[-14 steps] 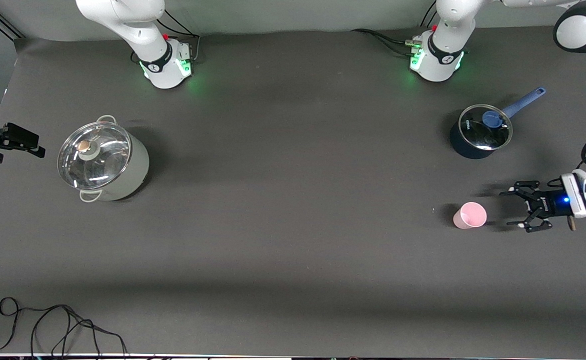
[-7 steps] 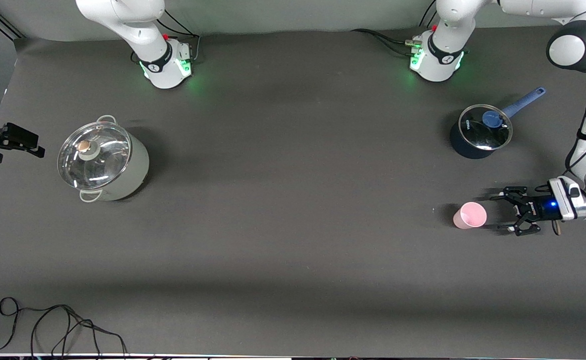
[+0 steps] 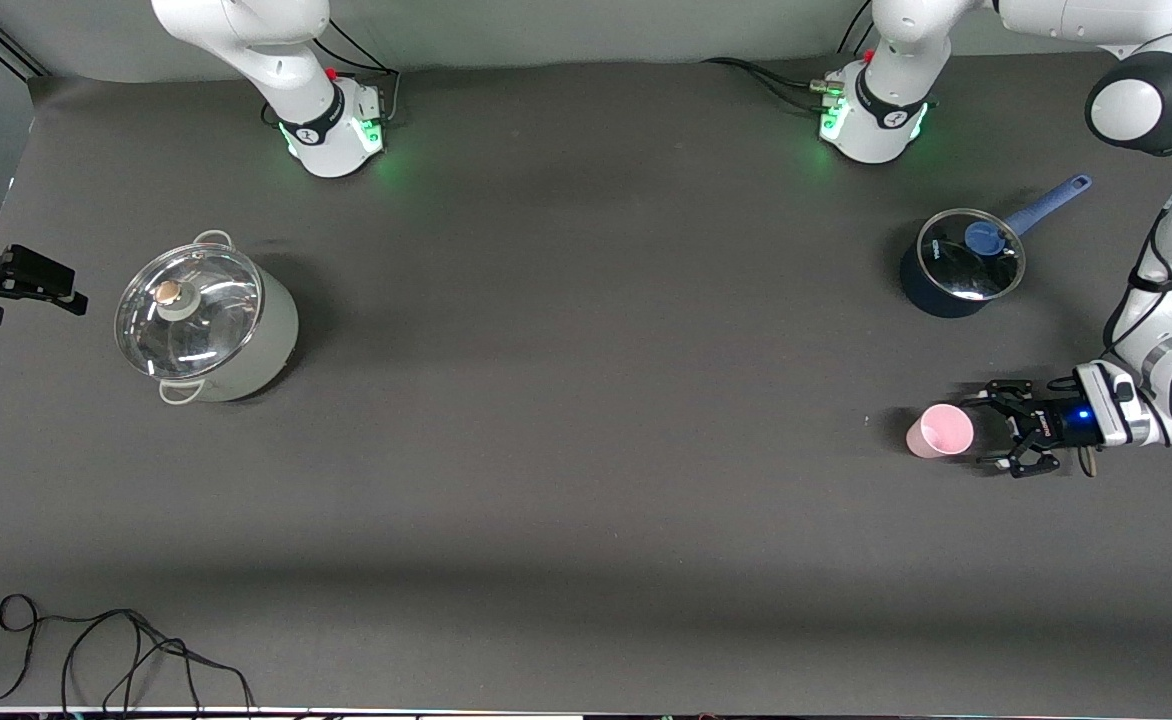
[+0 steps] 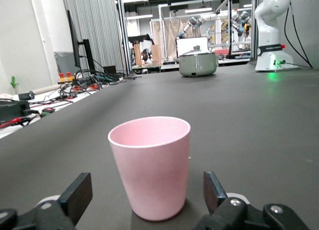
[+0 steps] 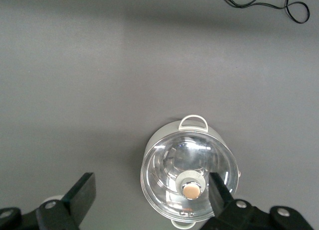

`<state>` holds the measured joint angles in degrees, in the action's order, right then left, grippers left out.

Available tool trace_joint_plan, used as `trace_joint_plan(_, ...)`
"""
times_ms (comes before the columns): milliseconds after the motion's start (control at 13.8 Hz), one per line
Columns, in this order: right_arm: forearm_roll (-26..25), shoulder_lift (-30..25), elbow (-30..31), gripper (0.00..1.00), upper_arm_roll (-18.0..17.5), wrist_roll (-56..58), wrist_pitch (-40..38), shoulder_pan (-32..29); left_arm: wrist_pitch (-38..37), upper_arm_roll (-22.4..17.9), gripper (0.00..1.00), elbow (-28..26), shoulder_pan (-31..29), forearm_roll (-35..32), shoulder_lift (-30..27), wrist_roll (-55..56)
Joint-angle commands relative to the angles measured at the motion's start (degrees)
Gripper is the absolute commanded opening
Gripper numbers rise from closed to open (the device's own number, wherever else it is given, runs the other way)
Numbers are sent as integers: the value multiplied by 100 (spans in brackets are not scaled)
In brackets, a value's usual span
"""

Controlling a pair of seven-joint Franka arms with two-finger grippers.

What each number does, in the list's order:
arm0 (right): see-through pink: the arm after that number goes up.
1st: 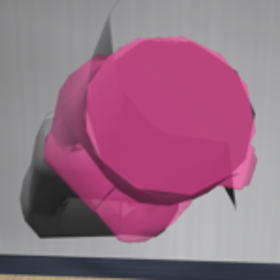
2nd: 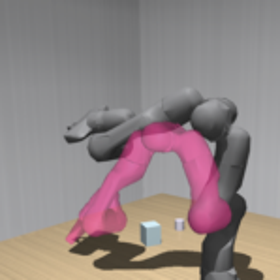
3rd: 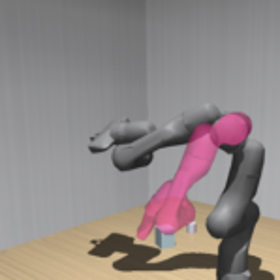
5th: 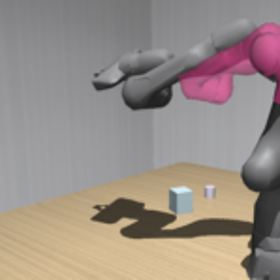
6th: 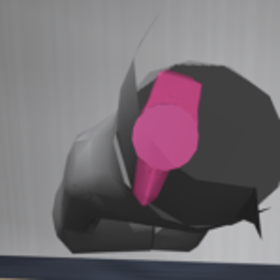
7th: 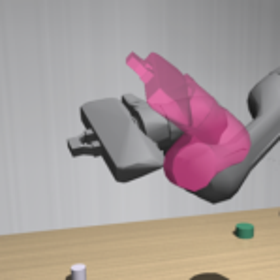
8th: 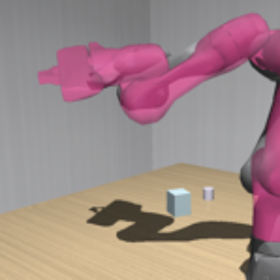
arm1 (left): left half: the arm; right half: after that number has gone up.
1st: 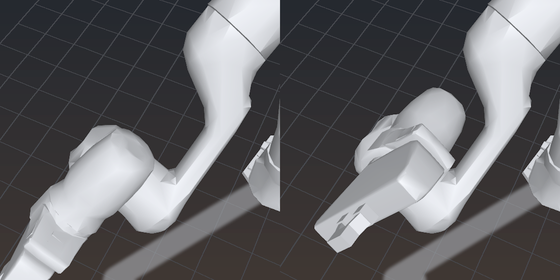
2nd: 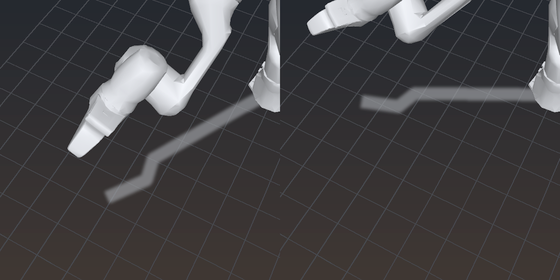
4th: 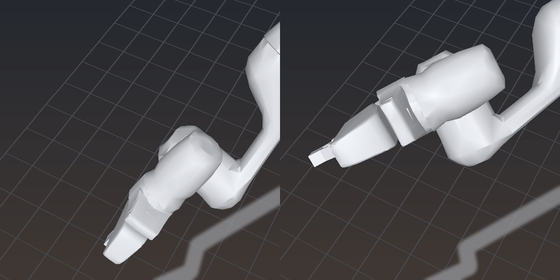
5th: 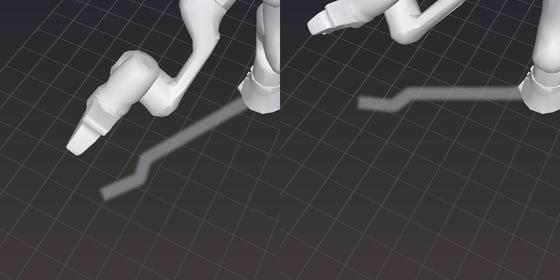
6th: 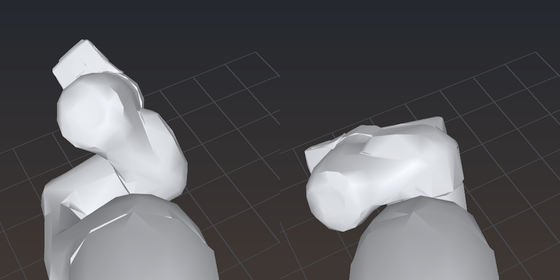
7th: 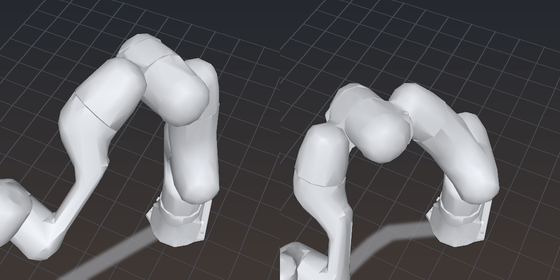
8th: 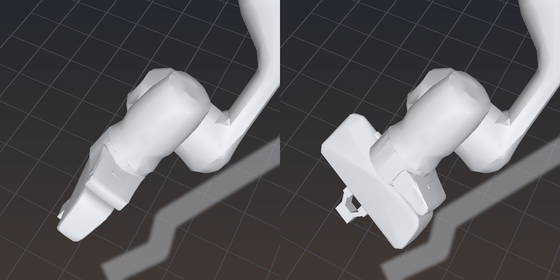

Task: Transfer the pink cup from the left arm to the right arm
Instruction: 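Close the left gripper around the pink cup and lift it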

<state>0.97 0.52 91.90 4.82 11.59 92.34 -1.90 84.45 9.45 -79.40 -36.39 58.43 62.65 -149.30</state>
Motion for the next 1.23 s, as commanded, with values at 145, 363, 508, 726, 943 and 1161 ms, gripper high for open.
trace_joint_plan(145, 8, -25, -75, 100, 45, 98, -23, 49, -17, 215, 99, 118, 114, 177, 326, -266)
trace_joint_plan(363, 8, -17, -84, 100, 63, 63, -32, 40, 10, 215, 99, 109, 220, 265, 361, -293)
trace_joint_plan(508, 8, -8, -84, 100, 63, 45, -23, 40, 45, 215, 99, 100, 342, 449, 388, -293)
trace_joint_plan(726, 8, -25, -84, 100, 63, 28, -49, 40, 89, 215, 99, 92, 492, 625, 441, -293)
trace_joint_plan(943, 8, -17, -93, 100, 54, 19, -49, 40, 159, 215, 89, 83, 519, 687, 441, -293)
trace_joint_plan(1161, 17, -25, -84, 100, 63, -34, -49, 40, 177, 241, 3, 100, 624, 748, 441, -310)
